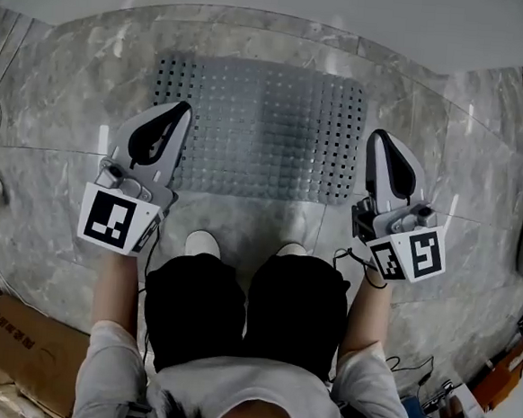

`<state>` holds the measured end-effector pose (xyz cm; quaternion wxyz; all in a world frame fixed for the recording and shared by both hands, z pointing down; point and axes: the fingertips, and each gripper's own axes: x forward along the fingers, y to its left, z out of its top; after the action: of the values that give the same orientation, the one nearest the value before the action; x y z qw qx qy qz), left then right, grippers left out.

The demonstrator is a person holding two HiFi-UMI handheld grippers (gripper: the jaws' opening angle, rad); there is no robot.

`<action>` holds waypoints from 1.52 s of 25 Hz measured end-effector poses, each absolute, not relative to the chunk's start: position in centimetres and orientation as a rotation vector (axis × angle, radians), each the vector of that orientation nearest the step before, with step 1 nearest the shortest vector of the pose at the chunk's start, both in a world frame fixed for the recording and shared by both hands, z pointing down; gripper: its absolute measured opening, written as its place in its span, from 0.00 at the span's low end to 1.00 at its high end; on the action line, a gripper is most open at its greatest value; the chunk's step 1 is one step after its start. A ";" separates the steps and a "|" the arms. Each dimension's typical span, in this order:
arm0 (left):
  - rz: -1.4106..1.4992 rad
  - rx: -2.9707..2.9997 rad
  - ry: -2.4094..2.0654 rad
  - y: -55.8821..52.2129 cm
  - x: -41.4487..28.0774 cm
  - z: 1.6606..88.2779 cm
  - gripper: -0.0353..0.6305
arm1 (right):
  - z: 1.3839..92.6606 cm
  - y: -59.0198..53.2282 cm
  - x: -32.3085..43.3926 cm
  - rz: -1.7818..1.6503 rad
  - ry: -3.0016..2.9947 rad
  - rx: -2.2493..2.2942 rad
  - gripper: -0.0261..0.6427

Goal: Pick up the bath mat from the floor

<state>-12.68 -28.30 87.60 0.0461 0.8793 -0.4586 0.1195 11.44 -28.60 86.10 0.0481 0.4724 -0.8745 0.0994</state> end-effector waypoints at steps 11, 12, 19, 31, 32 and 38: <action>0.397 2.603 -1.513 -28.1 -15.6 90.3 0.06 | 89.0 -28.4 12.5 0.313 -2.667 1.450 0.06; 0.409 2.584 -1.523 -28.1 -16.1 90.9 0.06 | 89.4 -28.5 12.6 0.318 -2.664 1.461 0.08; 0.445 2.428 -1.571 -27.9 -19.5 95.7 0.11 | 93.4 -28.8 14.1 0.353 -2.595 1.446 0.11; 0.644 2.213 -1.585 -28.2 -23.8 104.5 0.25 | 101.2 -29.1 15.4 0.530 -2.528 1.392 0.29; 0.650 2.196 -1.577 -28.1 -24.0 105.2 0.28 | 101.7 -29.1 15.5 0.542 -2.517 1.390 0.29; 0.702 2.137 -1.588 -28.3 -25.3 107.7 0.35 | 104.0 -29.3 16.9 0.624 -2.477 1.417 0.34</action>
<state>-25.30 -28.32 107.73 0.1932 0.7615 -0.5658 0.2502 16.88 -29.33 104.03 0.1098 0.4822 -0.8428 0.2122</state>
